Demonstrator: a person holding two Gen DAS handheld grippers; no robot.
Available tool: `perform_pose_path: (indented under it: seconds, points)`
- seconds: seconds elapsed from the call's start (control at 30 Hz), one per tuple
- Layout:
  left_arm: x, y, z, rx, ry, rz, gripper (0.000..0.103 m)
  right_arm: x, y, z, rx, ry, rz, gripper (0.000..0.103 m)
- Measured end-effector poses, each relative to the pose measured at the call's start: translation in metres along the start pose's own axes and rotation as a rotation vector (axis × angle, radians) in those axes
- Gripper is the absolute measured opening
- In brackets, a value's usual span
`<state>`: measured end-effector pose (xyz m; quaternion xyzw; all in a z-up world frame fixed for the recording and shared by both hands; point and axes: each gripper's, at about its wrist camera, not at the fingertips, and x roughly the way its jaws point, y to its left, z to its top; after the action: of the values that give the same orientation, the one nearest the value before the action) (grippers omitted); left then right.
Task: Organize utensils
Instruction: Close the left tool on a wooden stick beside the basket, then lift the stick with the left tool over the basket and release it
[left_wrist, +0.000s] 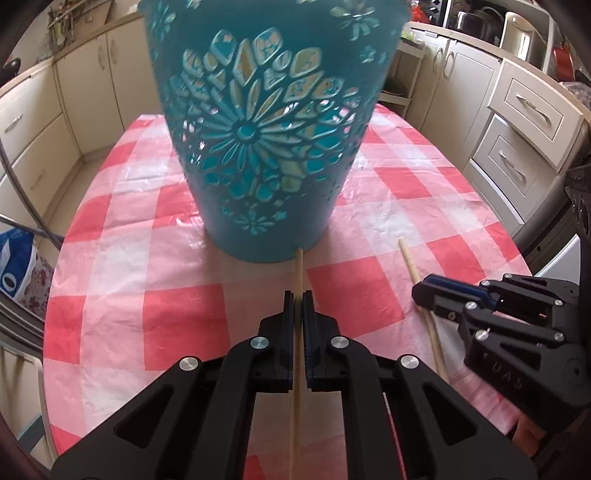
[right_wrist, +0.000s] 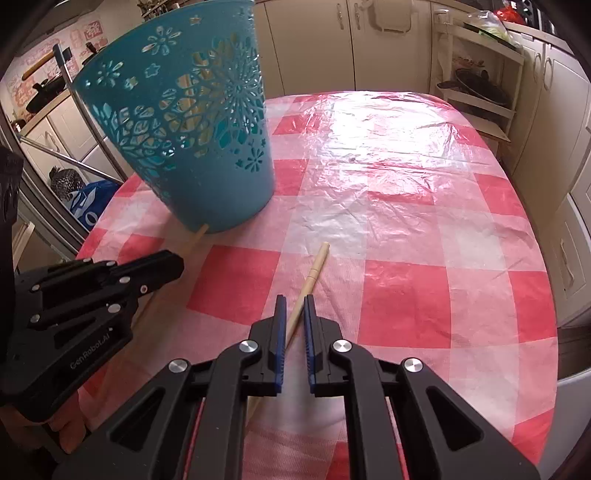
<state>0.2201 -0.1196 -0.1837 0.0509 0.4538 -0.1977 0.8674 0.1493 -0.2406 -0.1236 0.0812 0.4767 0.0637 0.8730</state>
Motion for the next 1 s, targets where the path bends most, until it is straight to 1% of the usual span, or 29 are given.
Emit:
perform_pose_path:
  seconds: [0.13,0.23,0.47,0.57,0.67,0.77,0.83,0.87,0.9,0.93,0.97,1.0]
  points:
    - [0.004,0.008,-0.002,-0.016,0.032,-0.003,0.005,0.000,0.003,0.000,-0.014,-0.004,-0.011,0.010]
    - [0.005,0.009,-0.003,-0.013,0.033,-0.002,0.005,0.000,0.006,-0.001,-0.032,-0.003,-0.009,0.010]
    - [0.007,0.005,-0.003,0.016,0.029,0.012,0.005,-0.002,0.011,-0.001,-0.042,0.003,0.032,0.008]
    - [0.006,0.002,-0.003,0.057,0.023,0.017,0.004,0.001,0.008,0.000,-0.025,0.011,0.035,0.012]
    - [0.004,0.003,-0.001,0.063,0.043,-0.047,0.004,0.001,0.012,-0.001,-0.063,0.009,0.011,0.012]
    - [-0.013,0.003,0.004,0.089,0.037,-0.161,0.004,0.001,0.013,-0.001,-0.065,0.011,0.011,0.010]
    - [-0.039,0.000,0.009,0.164,-0.017,-0.244,0.004,0.001,0.014,-0.001,-0.062,0.012,0.014,0.010]
    - [-0.049,-0.001,0.011,0.183,-0.039,-0.280,0.004,0.001,0.013,-0.001,-0.060,0.012,0.015,0.010]
    - [-0.065,-0.001,0.015,0.206,-0.080,-0.336,0.004,0.001,0.014,-0.001,-0.057,0.012,0.016,0.010]
    - [-0.076,0.001,0.018,0.213,-0.112,-0.368,0.004,0.001,0.013,-0.001,-0.056,0.012,0.016,0.010]
    - [-0.089,0.005,0.023,0.205,-0.156,-0.413,0.004,0.001,0.014,-0.001,-0.056,0.012,0.014,0.010]
    - [-0.100,0.009,0.029,0.183,-0.195,-0.443,0.004,0.001,0.015,-0.001,-0.057,0.012,0.012,0.010]
